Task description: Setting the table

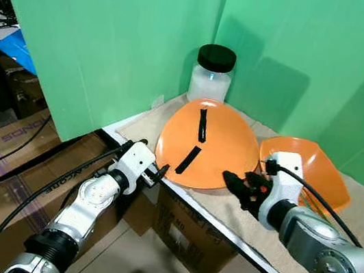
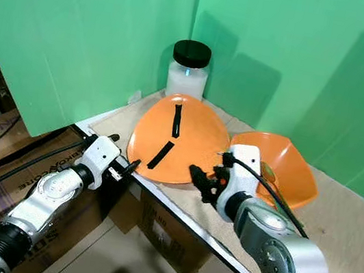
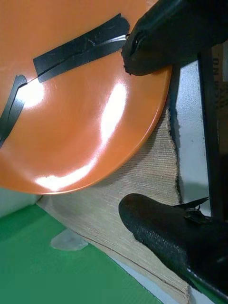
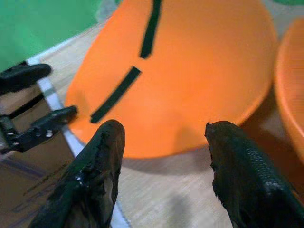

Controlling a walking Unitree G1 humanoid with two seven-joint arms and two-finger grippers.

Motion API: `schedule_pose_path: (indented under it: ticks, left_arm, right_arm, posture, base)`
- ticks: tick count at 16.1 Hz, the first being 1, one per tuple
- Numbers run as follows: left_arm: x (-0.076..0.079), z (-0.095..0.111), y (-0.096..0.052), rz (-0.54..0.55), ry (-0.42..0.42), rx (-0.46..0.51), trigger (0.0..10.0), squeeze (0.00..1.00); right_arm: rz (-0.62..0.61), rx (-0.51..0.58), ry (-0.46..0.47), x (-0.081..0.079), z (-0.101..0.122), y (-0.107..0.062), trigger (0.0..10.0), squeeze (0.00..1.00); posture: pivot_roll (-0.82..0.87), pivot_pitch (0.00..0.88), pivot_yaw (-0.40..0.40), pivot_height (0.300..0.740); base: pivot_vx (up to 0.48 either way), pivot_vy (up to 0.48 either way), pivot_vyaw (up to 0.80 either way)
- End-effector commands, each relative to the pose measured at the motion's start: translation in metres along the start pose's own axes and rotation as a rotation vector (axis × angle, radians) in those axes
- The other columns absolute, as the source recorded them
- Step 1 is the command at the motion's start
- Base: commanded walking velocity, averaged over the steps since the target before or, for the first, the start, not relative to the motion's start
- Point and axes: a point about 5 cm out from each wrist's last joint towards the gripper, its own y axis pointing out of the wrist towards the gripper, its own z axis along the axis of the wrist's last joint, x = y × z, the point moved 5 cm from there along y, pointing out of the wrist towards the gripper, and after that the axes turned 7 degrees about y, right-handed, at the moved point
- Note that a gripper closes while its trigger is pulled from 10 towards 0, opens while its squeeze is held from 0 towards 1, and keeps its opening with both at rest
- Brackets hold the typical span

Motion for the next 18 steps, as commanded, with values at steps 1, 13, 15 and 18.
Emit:
schedule_pose_path:
  ticks: [1,13,15,18]
  left_arm:
    - [0.014,-0.026,-0.006,-0.082,0.021,-0.111,10.0,0.0]
    - [0.01,-0.026,-0.008,-0.125,0.048,-0.112,10.0,0.0]
    - [0.011,-0.027,-0.009,-0.13,0.049,-0.114,10.0,0.0]
    - [0.011,-0.026,-0.007,-0.128,0.05,-0.114,10.0,0.0]
  right_arm:
    - [-0.036,-0.029,0.037,0.007,-0.005,-0.002,10.0,0.0]
    - [-0.029,0.042,0.37,0.009,-0.014,0.03,10.0,0.0]
    - [0.019,0.065,0.453,0.004,-0.015,0.043,10.0,0.0]
    - [0.071,0.07,0.509,0.001,-0.019,0.054,10.0,0.0]
  posture:
    - [0.0,0.0,-0.036,0.74]
    - [0.01,0.0,-0.03,0.74]
    - [0.01,0.0,-0.032,0.74]
    - [0.01,0.0,-0.038,0.74]
  base:
    - [0.0,0.0,0.0]
    - [0.0,0.0,0.0]
    - [0.0,0.0,0.0]
    - [0.0,0.0,0.0]
